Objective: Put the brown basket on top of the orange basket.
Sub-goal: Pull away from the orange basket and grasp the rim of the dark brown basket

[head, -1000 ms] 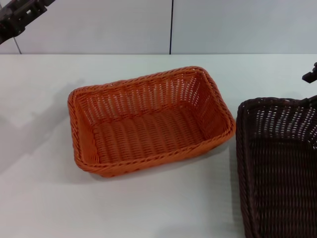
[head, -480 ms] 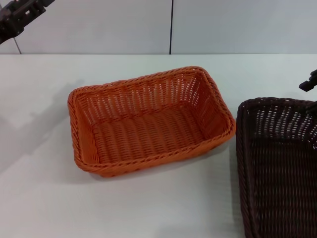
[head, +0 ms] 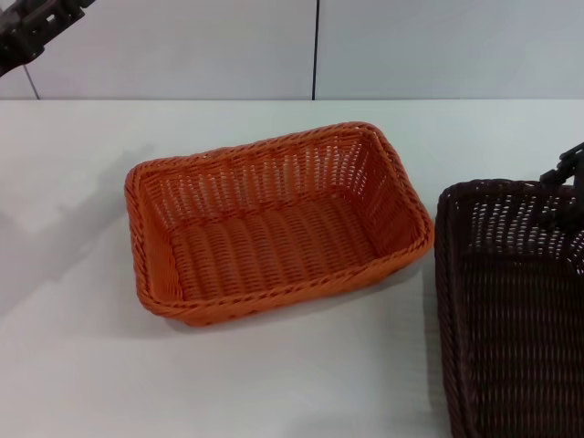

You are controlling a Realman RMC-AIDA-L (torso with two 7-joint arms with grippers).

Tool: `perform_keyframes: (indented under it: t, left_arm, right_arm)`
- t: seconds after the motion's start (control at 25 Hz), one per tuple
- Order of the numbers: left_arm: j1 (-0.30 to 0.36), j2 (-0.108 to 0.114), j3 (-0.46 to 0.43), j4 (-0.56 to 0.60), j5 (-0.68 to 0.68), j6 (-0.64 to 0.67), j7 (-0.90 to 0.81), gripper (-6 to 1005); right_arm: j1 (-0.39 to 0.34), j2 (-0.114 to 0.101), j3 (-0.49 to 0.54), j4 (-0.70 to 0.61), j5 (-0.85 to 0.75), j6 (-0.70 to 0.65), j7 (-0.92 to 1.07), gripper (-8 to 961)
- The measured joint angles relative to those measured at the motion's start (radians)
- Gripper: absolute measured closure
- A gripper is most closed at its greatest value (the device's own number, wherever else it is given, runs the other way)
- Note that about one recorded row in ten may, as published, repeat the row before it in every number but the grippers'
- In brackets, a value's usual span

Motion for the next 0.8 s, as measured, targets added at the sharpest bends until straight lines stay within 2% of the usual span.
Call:
perform_keyframes:
  t: [0.36, 0.64, 0.8]
  left_arm:
    - [0.005, -0.001, 0.000, 0.002, -0.001, 0.012, -0.009, 152]
    - [0.014, -0.003, 0.000, 0.001, -0.003, 0.022, -0.011, 152]
    - [0.021, -0.003, 0.000, 0.001, -0.005, 0.028, -0.011, 152]
  right_arm:
    - [-0.002, 0.007, 0.002, 0.064, 0.006, 0.066, -0.011, 320]
    - [-0.008, 0.027, 0.004, 0.059, 0.008, 0.082, -0.031, 322]
    - [-0.008, 0.027, 0.005, 0.063, 0.008, 0.065, -0.044, 494]
